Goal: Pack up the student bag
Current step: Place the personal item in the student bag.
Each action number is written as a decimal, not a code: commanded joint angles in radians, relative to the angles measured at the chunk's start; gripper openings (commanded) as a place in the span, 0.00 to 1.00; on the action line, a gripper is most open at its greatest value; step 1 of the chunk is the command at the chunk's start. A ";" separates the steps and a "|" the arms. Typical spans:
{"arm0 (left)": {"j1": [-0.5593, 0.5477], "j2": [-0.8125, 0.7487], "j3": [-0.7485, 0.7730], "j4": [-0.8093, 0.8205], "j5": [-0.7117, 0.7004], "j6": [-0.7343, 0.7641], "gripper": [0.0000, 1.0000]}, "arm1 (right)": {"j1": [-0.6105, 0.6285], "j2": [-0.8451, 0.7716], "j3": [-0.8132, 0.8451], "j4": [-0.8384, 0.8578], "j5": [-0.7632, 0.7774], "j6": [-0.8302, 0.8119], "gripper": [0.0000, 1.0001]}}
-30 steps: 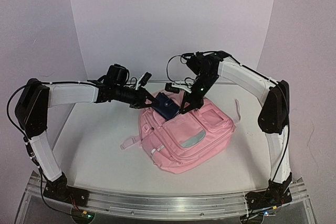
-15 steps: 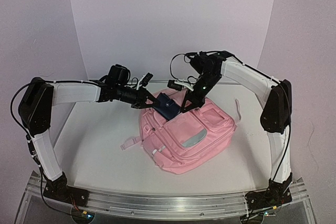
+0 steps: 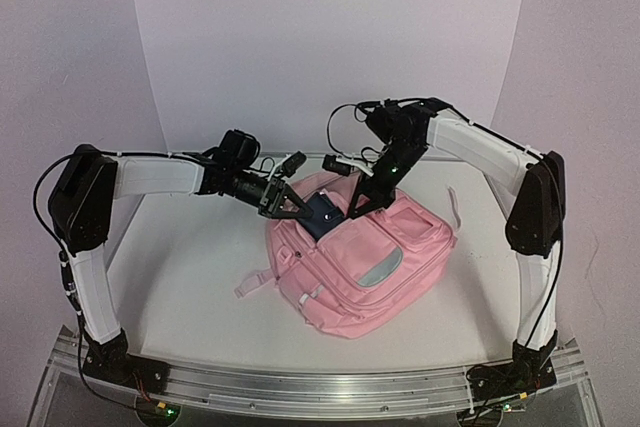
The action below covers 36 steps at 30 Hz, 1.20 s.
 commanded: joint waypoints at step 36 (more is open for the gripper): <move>-0.142 0.079 0.070 -0.086 -0.236 -0.091 0.37 | 0.007 -0.122 0.002 0.211 -0.081 0.102 0.00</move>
